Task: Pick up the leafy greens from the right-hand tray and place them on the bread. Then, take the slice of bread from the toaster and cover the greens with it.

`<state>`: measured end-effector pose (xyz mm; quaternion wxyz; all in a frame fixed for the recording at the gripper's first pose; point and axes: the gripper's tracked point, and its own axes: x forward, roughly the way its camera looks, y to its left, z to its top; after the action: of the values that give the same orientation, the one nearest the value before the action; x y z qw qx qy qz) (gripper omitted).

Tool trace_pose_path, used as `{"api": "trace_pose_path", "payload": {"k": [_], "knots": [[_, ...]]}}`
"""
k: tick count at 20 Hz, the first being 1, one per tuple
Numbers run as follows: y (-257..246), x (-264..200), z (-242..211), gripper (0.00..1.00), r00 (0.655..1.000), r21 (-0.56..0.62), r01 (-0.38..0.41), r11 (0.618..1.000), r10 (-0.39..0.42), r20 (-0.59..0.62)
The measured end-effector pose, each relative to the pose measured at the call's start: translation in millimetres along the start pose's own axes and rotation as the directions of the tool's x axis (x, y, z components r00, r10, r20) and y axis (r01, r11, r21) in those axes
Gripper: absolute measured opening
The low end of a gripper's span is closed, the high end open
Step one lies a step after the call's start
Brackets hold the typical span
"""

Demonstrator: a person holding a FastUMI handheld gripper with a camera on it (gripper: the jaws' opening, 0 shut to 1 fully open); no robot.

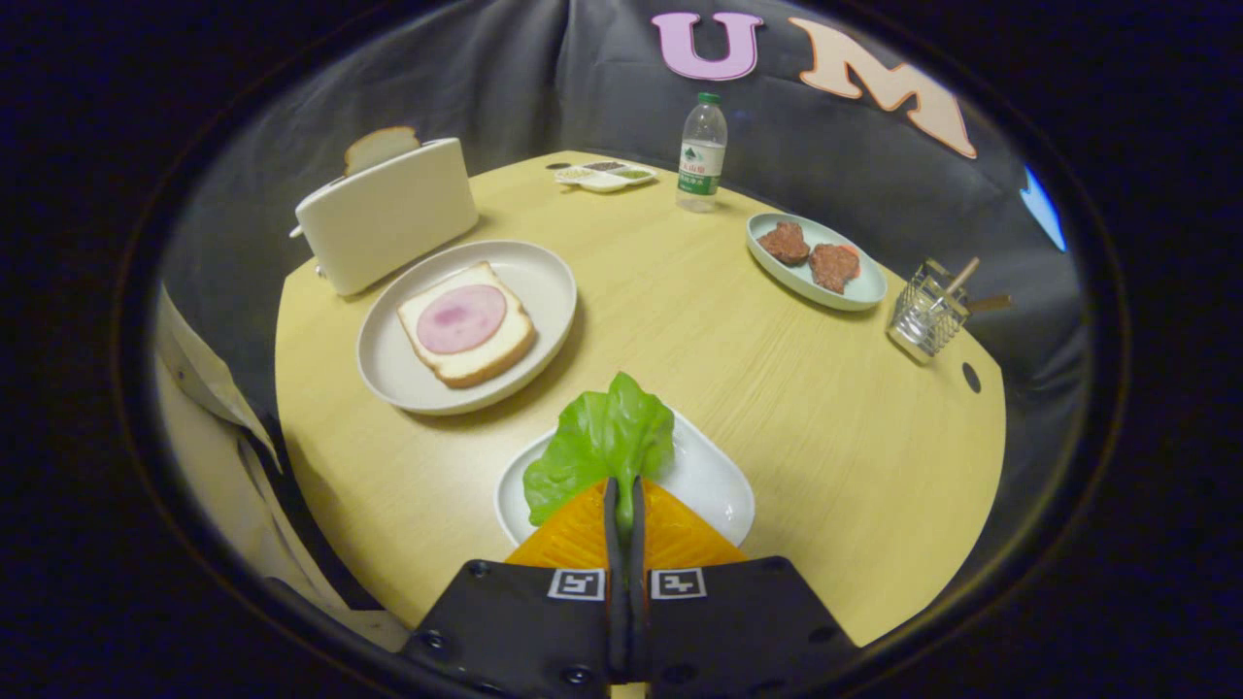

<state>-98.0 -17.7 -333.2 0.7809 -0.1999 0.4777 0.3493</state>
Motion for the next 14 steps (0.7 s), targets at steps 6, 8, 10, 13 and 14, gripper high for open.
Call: {"api": "trace_pose_path", "payload": {"k": [6, 8, 10, 13, 14], "knots": [[13.7, -13.3, 29.1, 0.04, 0.999, -0.019, -0.008, 1.0, 0.008, 0.035], [19.5, -16.7, 38.6, 0.04, 0.999, -0.027, -0.015, 1.0, 0.016, 0.04], [27.3, -18.5, 50.0, 0.04, 0.999, -0.045, -0.019, 0.999, 0.022, 0.049], [39.3, -18.0, 65.6, 0.04, 0.998, -0.072, -0.031, 0.997, 0.035, 0.059], [43.8, -16.8, 70.8, 0.04, 0.997, -0.079, -0.036, 0.996, 0.041, 0.062]]}}
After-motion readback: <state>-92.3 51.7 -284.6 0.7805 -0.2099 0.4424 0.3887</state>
